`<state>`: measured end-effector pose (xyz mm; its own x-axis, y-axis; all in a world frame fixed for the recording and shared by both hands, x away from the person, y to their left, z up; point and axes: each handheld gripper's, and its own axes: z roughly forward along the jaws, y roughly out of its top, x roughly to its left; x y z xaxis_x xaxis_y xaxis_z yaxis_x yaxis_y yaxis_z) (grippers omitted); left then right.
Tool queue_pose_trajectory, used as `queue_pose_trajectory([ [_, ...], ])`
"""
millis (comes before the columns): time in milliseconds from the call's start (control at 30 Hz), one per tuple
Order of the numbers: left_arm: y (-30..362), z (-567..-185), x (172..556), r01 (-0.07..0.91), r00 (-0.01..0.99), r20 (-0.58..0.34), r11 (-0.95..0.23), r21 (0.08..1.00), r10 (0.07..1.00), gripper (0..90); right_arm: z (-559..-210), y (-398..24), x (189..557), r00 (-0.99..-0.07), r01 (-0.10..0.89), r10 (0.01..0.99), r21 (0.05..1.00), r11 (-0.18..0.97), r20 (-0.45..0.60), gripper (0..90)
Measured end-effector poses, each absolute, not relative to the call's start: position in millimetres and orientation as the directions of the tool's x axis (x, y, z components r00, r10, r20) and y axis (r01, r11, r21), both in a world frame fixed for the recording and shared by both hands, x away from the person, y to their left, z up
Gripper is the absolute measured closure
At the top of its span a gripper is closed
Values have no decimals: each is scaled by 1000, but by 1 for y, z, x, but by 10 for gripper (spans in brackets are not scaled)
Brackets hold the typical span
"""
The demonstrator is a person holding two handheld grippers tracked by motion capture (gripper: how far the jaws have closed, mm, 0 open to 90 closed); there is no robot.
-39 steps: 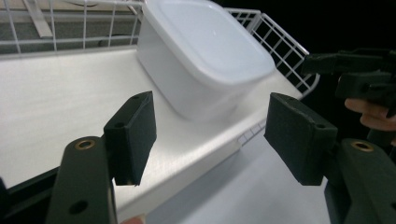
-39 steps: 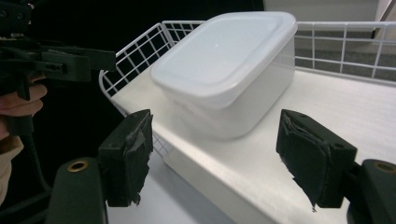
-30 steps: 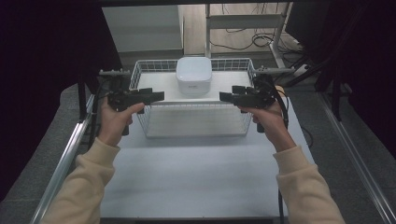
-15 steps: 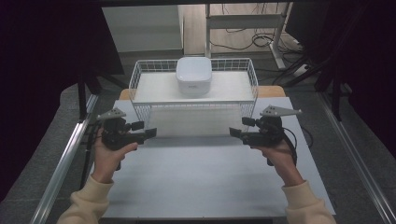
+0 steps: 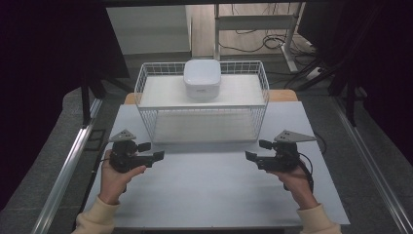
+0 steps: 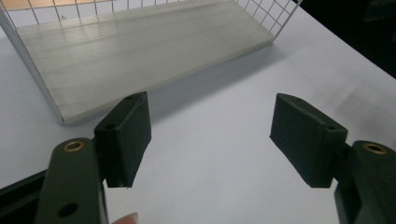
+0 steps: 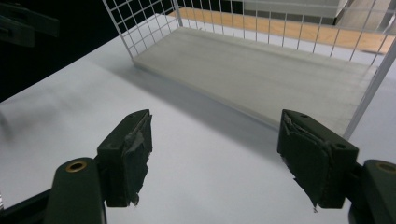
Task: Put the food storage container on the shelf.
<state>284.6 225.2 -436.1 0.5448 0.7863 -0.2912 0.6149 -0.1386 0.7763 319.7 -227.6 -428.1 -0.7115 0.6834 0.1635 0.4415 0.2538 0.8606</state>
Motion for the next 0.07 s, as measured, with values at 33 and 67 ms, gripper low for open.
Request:
queue_pose_trajectory([
  [33,225,-437,285,615,545,-287,-144,775,788,286,-428,-228,320,-711,442,683,861,254,163,252],
  [67,225,-437,285,617,544,-286,-145,774,789,276,-427,-228,319,-709,431,689,866,252,152,231],
])
